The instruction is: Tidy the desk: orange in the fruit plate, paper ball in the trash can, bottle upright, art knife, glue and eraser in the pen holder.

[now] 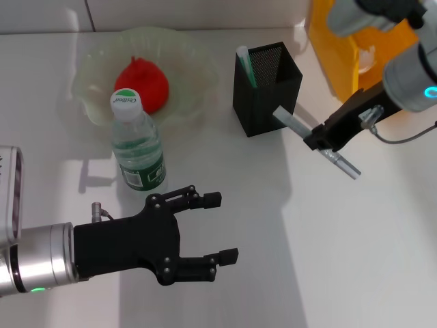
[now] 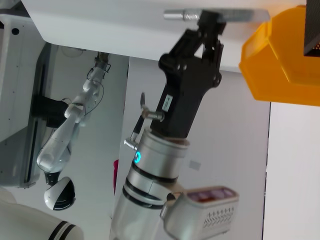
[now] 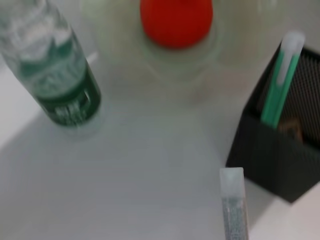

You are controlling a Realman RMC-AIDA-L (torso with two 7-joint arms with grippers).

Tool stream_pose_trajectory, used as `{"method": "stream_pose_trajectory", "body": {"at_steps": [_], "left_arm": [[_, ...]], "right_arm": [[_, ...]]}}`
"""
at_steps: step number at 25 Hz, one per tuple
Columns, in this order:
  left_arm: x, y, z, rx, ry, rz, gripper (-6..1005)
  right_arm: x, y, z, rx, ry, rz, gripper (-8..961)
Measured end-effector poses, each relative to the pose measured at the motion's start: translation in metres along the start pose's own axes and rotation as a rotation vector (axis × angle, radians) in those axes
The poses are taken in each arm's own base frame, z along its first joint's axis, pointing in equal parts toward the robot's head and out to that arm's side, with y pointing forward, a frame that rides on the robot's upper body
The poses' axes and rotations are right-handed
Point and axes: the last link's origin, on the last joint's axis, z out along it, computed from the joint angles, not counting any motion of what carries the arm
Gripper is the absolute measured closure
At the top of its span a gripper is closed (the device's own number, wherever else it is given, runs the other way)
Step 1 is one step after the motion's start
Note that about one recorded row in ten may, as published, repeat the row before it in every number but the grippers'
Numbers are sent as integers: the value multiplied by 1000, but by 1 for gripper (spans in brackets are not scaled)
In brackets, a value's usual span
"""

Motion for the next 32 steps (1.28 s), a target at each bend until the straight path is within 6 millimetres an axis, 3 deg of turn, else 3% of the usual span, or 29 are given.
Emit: {"method": "stream_pose_trajectory", "body": {"at_steps": [3,4,8,9,13,14,17,24,32], "left_arm": [[0,0,0,1,0,-1,153],[0,0,0,1,1,-1,153],[0,0,0,0,1,0,153],[0,0,0,-1,2,1,153],[1,-1,1,-2,2,3,153],[1,-1,1,-2,3,4,153],[1,-1,1,-2,3,4,153],[2,-2,1,0,4,6,153],[2,-2,0,3,3,7,153]], "right_arm": [[-6,-2,-37,15,-206,-3,815],[-10,-5,-54,46,-348,-21,815],[-14,-11,-65,109,-546,-61,816],[-16,-15,-61,150,-652,-106,816],[-18,-21,-48,182,-730,-118,816],[-21,-28,-36,196,-754,-103,816],[-24,-34,-28,203,-767,-88,817],[-36,-46,14,145,-803,-75,818],[-31,-49,34,139,-771,-55,808]]}}
